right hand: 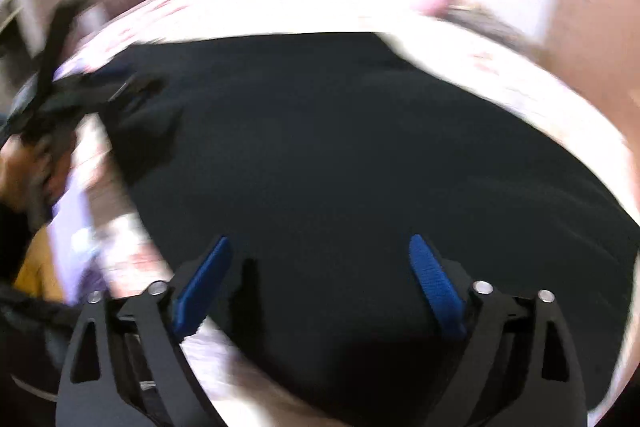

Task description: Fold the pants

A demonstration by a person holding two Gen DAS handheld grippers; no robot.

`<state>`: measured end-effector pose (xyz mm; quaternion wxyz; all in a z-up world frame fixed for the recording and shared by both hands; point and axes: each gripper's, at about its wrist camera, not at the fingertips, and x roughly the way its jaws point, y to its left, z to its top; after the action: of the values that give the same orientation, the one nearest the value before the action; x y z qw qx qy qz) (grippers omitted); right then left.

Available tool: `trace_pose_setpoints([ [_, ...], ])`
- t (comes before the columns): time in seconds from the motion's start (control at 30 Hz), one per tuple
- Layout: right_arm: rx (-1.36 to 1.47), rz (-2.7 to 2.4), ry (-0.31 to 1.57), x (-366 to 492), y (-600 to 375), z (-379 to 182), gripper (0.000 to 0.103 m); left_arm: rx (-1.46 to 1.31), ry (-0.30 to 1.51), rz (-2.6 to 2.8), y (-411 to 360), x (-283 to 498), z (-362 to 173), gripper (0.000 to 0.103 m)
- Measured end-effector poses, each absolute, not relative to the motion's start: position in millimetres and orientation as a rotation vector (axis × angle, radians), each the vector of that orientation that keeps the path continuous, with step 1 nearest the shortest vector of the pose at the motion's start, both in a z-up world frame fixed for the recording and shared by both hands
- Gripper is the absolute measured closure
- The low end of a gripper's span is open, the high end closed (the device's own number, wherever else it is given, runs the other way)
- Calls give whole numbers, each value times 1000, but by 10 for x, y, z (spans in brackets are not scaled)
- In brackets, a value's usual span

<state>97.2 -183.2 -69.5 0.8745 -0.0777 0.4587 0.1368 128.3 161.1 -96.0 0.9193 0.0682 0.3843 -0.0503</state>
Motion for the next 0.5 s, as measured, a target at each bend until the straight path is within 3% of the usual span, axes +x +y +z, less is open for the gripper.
trace_pose_setpoints([
  [0.07, -67, 223, 997, 997, -2244, -844, 10, 250, 831, -105, 1322, 1332, -1142, 6],
  [0.13, 39, 258, 976, 949, -2457, -807, 11, 296, 829, -61, 1218, 1372, -1255, 1],
  [0.3, 0, 148, 911, 804, -2792, -614, 10, 269, 853, -19, 1230, 1400, -1147, 2],
  [0.5, -8, 139, 928, 777, -3020, -808, 10, 347, 855, -16, 965, 1358, -1211, 1],
])
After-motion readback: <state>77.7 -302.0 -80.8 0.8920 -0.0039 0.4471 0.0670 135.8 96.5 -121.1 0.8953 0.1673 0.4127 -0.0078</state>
